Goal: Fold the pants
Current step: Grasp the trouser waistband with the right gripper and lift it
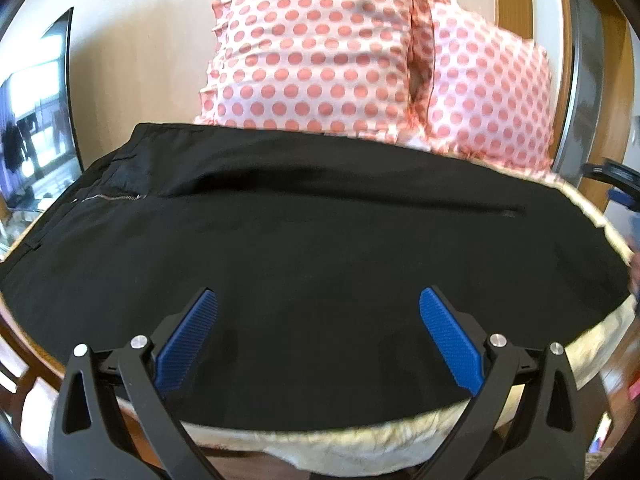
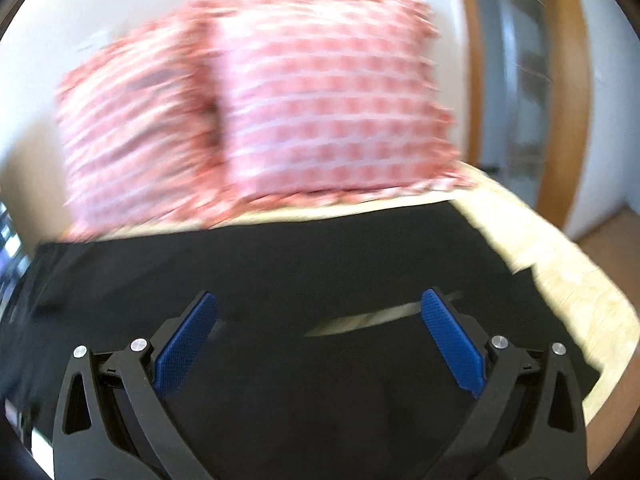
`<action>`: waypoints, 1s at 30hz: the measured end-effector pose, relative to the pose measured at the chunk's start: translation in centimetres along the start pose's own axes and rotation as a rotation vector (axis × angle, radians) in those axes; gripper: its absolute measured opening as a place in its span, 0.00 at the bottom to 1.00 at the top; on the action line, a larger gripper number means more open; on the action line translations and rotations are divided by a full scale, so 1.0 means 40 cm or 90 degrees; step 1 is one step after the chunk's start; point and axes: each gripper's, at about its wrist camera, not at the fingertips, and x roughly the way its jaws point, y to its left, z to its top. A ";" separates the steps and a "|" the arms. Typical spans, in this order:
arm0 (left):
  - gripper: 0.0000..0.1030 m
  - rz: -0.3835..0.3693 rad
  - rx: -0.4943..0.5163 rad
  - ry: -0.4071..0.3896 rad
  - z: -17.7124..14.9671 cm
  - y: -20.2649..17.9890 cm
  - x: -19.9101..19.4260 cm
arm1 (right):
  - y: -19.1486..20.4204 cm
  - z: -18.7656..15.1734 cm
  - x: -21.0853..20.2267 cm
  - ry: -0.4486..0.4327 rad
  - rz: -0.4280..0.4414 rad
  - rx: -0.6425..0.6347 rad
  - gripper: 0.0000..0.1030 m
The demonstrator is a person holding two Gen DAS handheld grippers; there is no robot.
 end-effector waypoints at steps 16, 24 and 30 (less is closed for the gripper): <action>0.98 -0.108 -0.018 -0.023 0.026 0.025 0.054 | -0.144 0.196 0.534 0.186 -0.252 0.166 0.73; 0.98 -0.126 -0.044 -0.008 0.012 0.036 0.061 | -0.261 0.166 0.477 0.122 -0.098 0.266 0.01; 0.98 -0.149 -0.075 -0.045 0.004 0.067 0.018 | -0.290 0.126 0.236 -0.012 0.046 0.281 0.01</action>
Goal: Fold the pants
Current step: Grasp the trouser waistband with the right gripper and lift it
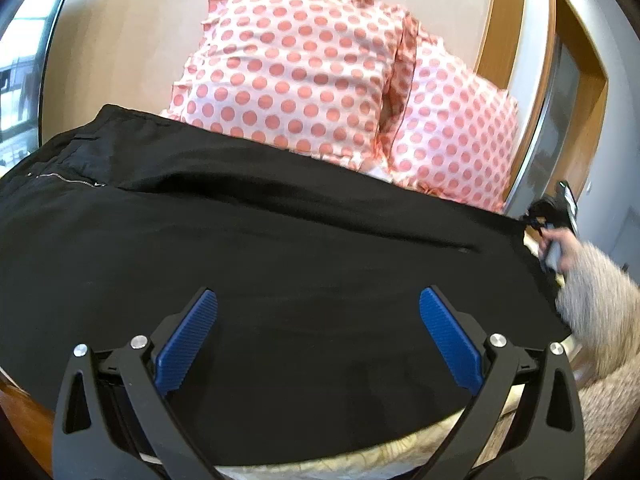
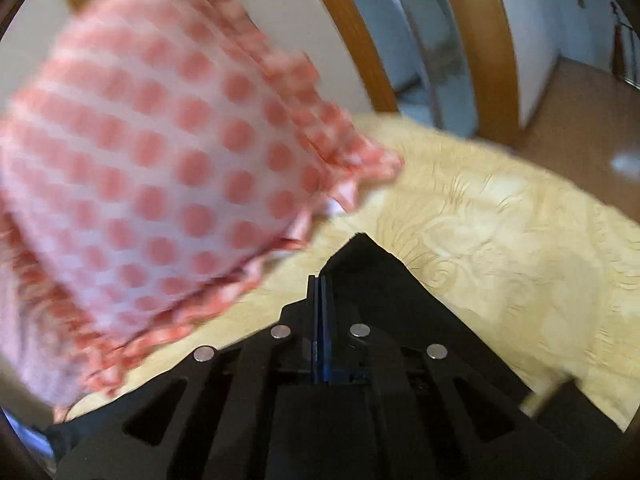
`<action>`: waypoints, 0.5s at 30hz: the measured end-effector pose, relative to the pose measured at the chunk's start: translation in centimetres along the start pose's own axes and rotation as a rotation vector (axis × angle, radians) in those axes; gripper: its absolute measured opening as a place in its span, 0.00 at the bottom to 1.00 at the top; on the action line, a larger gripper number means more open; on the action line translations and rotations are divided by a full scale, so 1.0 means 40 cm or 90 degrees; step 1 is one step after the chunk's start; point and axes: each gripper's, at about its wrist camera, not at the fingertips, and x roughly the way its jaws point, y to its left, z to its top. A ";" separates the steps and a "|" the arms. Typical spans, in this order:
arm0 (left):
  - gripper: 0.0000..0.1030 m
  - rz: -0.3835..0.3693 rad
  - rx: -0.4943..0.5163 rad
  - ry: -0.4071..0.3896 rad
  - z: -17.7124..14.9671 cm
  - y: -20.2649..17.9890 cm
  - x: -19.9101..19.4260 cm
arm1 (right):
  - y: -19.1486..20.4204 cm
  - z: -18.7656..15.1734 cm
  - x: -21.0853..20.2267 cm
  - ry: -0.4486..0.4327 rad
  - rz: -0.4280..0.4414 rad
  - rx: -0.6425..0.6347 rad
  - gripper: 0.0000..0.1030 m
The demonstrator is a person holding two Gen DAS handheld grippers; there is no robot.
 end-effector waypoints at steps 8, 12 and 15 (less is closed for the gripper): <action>0.98 -0.003 -0.022 -0.009 -0.002 -0.009 -0.026 | -0.134 -0.212 -0.330 -0.012 0.110 0.062 0.01; 0.98 -0.022 -0.028 -0.008 0.006 -0.033 -0.022 | -0.223 -0.292 -0.332 0.060 0.123 0.140 0.01; 0.98 -0.030 -0.031 -0.002 0.007 -0.049 -0.021 | -0.236 -0.298 -0.319 0.094 0.132 0.165 0.02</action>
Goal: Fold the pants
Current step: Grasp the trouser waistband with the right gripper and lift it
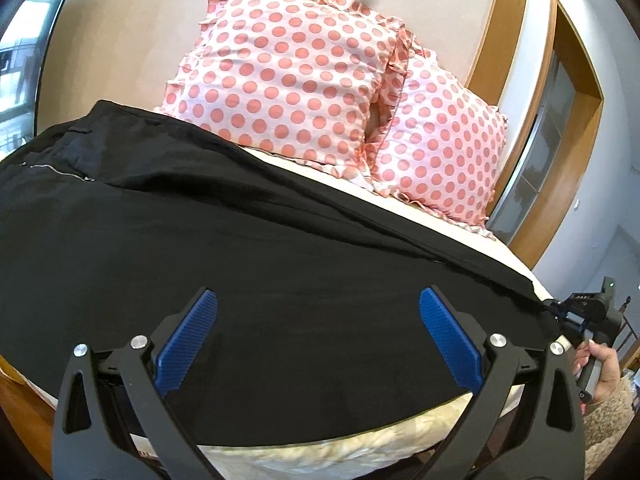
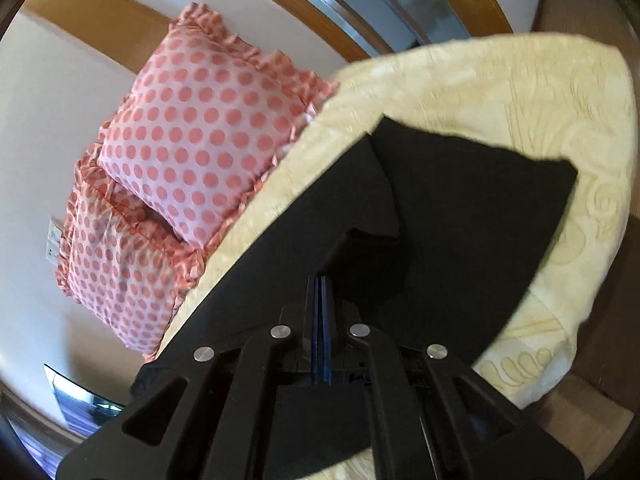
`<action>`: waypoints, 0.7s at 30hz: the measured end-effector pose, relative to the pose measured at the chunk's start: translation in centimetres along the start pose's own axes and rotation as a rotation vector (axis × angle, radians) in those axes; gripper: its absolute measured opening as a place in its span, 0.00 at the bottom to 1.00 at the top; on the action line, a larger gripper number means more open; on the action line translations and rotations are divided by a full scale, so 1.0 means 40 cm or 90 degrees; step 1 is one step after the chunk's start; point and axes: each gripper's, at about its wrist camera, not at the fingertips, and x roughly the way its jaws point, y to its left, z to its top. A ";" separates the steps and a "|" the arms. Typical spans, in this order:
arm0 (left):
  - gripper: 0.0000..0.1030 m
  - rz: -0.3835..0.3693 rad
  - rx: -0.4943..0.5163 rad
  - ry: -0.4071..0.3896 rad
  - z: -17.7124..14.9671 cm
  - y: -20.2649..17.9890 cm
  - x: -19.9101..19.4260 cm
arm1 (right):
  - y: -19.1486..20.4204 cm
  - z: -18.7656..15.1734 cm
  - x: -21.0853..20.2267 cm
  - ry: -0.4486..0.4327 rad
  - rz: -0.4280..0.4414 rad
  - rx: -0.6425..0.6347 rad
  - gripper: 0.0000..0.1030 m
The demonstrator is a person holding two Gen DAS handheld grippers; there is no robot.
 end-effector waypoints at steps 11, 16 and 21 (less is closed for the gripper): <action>0.98 0.022 -0.046 0.013 0.026 0.041 -0.006 | -0.024 0.008 0.010 0.019 0.002 0.066 0.43; 0.98 0.040 -0.068 0.012 0.097 0.081 0.005 | -0.019 0.045 0.053 -0.004 0.021 0.022 0.05; 0.97 0.051 -0.053 0.004 0.240 0.131 0.044 | -0.038 0.071 -0.039 -0.093 0.118 0.017 0.04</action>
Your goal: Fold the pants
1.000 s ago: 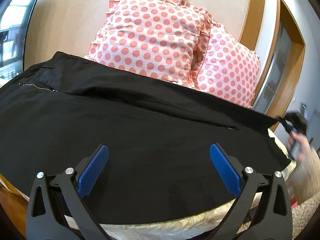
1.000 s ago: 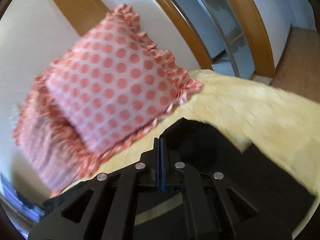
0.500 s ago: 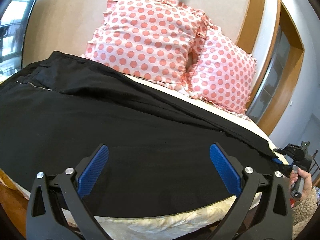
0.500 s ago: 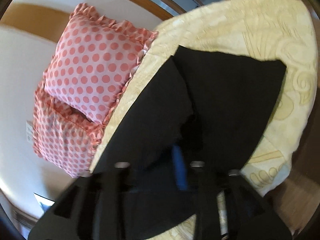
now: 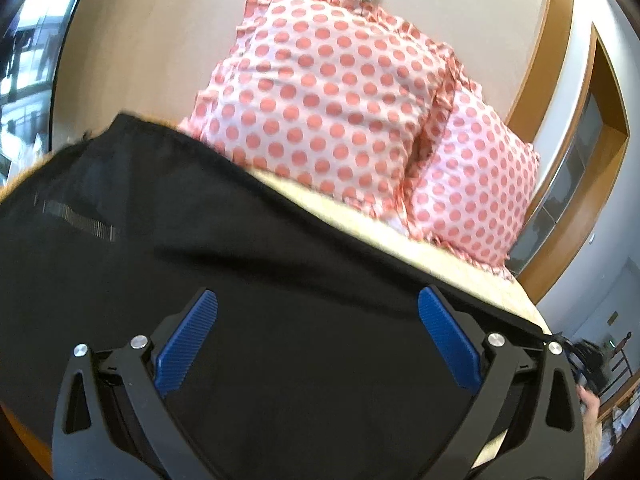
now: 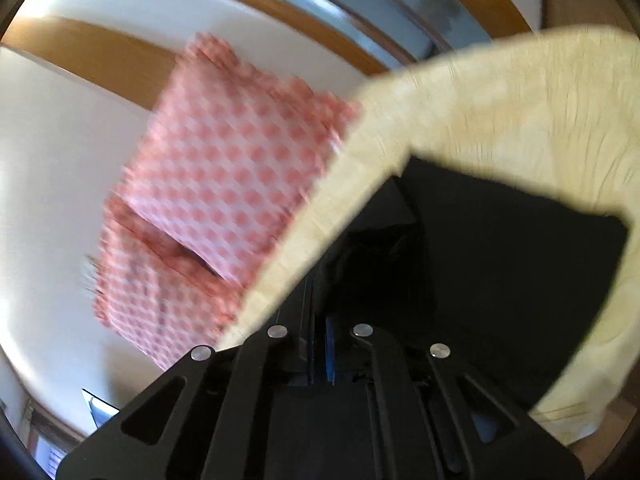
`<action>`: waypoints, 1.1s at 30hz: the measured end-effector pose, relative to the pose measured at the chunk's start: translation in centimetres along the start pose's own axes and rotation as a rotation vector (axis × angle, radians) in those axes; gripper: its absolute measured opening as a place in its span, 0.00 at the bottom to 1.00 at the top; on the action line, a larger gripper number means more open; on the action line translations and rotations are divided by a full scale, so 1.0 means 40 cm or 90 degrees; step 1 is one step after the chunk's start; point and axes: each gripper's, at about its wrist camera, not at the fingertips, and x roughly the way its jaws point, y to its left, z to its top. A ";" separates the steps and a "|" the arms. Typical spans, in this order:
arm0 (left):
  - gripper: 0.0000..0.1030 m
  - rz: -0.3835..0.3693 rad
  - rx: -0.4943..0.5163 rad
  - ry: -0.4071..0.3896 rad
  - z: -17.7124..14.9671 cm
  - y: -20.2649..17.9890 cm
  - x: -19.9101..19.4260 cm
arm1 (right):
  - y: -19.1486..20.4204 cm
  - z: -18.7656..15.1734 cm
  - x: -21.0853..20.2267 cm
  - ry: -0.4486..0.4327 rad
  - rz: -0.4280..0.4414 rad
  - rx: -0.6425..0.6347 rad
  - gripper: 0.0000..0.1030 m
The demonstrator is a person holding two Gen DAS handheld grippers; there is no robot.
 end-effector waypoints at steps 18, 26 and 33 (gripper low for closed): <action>0.13 0.252 -0.217 0.230 0.306 0.251 0.563 | -0.043 0.015 0.000 0.017 0.003 0.021 0.04; 0.06 0.160 -0.209 0.055 0.241 0.226 0.131 | -0.027 0.041 -0.029 -0.026 0.000 -0.024 0.04; 0.09 0.195 -0.211 0.054 -0.068 0.222 -0.139 | -0.089 0.038 -0.044 -0.023 -0.055 0.004 0.04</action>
